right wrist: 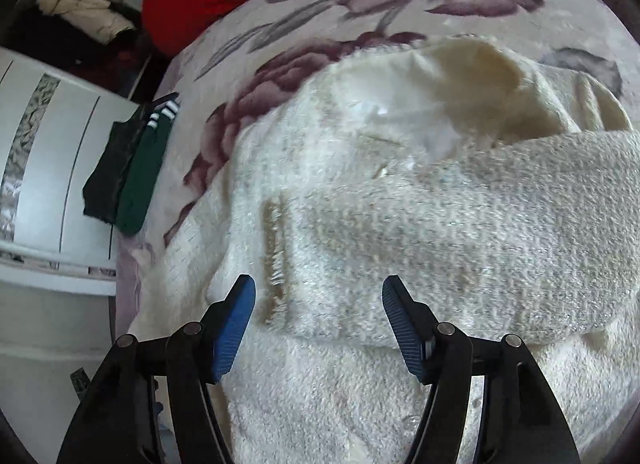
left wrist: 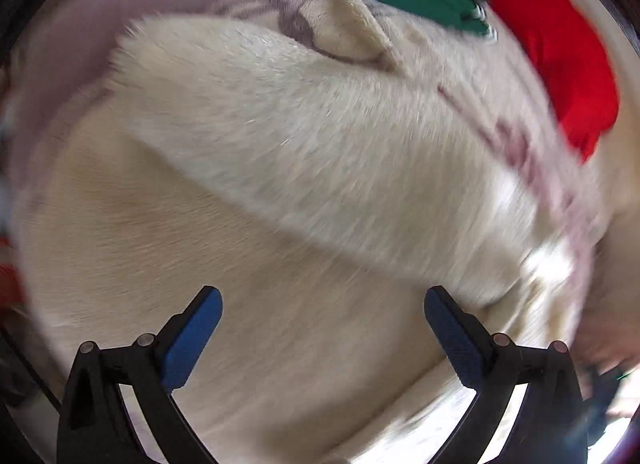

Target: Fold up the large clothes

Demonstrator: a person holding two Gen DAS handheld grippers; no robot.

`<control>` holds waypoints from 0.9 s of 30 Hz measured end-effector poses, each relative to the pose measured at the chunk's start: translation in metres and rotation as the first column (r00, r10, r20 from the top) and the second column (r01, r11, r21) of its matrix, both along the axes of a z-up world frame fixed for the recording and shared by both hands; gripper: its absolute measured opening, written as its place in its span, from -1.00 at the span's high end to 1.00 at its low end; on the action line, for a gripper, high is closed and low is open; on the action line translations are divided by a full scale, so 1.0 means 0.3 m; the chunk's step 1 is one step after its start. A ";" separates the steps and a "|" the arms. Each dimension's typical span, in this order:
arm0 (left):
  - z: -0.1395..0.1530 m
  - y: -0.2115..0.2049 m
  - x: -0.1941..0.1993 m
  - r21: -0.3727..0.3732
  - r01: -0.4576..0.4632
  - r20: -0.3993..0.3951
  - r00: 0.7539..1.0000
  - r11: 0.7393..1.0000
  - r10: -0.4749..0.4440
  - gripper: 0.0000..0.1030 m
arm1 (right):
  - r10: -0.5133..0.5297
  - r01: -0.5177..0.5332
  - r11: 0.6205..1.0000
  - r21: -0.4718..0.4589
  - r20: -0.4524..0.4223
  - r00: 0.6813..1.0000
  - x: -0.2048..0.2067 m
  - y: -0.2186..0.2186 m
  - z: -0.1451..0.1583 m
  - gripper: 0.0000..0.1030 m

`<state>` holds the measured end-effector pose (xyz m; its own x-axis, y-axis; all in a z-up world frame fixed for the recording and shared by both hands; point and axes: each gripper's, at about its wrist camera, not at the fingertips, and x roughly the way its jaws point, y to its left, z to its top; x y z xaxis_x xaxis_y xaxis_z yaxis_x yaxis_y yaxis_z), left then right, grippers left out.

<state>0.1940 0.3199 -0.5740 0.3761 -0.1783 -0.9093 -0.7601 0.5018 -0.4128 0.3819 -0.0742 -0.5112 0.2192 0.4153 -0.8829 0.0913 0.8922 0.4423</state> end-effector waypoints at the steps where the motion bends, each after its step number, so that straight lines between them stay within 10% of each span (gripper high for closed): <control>1: -0.025 0.026 0.022 -0.026 -0.041 0.018 0.999 0.999 0.042 -0.98 | -0.031 0.031 1.000 -0.006 -0.037 0.999 0.053 -0.037 -0.023 -0.32; 3: -0.050 0.048 0.053 -0.047 -0.097 0.054 0.994 0.994 0.099 -0.92 | -0.064 0.066 0.998 0.007 -0.114 0.991 0.088 -0.011 -0.102 -0.32; 10: -0.054 0.167 0.186 0.159 -0.208 -0.032 0.976 0.965 0.215 0.66 | 0.011 -0.034 0.992 -0.123 -0.189 0.982 0.150 0.297 -0.262 -0.27; 11: -0.041 0.177 0.197 0.186 -0.207 -0.035 0.976 0.960 0.217 0.78 | 0.010 -0.037 0.984 -0.177 -0.154 0.988 0.152 0.334 -0.257 0.24; 13: -0.010 0.193 0.215 0.220 -0.198 -0.020 0.978 0.955 0.207 0.85 | 0.014 -0.044 0.973 -0.225 -0.130 0.991 0.153 0.384 -0.252 0.77; 20: 0.071 0.235 0.205 0.263 -0.185 0.033 0.983 0.947 0.183 0.90 | 0.043 -0.056 0.984 -0.169 -0.077 0.996 0.113 0.549 -0.200 0.78; 25: 0.238 0.171 0.251 0.391 -0.121 0.102 0.991 0.913 0.087 0.90 | 0.067 -0.078 0.996 -0.050 -0.190 0.979 0.122 0.509 -0.274 0.48; 27: 0.321 0.119 0.284 0.464 -0.080 0.131 0.991 0.882 0.022 0.90 | 0.027 -0.031 0.999 -0.015 -0.179 0.984 0.102 0.453 -0.251 -0.40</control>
<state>0.2793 0.3557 -0.4776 0.4829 0.2786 -0.8302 -0.7503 0.6205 -0.2282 0.4124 0.0617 -0.5864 0.0454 0.4030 -0.9141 0.1413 0.9032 0.4052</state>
